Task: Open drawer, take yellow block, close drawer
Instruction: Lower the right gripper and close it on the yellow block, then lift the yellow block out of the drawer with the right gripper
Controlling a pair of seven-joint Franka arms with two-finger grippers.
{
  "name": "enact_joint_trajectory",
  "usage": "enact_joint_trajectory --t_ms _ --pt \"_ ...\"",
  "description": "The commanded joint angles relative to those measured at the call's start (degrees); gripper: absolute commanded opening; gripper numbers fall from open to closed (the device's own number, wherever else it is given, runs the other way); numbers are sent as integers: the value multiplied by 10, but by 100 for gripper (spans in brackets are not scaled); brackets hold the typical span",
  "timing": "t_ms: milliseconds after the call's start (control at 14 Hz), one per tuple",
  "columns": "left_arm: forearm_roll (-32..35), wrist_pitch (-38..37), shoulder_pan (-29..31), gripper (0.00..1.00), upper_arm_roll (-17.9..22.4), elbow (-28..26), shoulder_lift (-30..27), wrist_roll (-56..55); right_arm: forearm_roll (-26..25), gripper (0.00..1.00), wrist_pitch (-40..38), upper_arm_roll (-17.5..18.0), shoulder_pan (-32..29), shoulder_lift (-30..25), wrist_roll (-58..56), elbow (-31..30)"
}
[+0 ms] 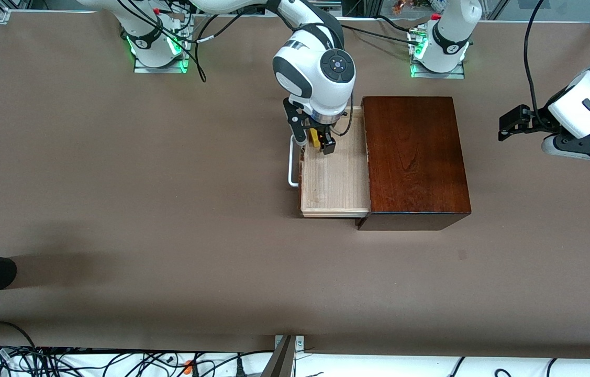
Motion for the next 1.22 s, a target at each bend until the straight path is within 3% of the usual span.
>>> enact_joint_trajectory --t_ms 0,143,287,358,573,716,1146 --pt "12 -7 5 100 -7 -12 -14 3 -8 100 -7 -1 9 3 7 7" --pt "12 -7 5 100 -7 -12 -14 3 -9 87 -7 -1 11 3 -5 4" --pt "12 -7 5 100 -7 -12 -14 4 -9 81 -7 -1 12 5 -10 3" --pt "12 -7 5 100 -7 -12 -14 4 -10 72 -7 -1 12 5 -11 3" --pt "11 -6 5 100 -8 -12 -14 4 -5 28 -11 -1 12 4 -70 3" --pt "12 -7 5 100 -7 -12 -14 4 -4 23 -16 -1 11 -1 -74 9" --pt "11 -6 5 100 -8 -12 -13 4 37 23 -76 -1 -22 -66 -116 58"
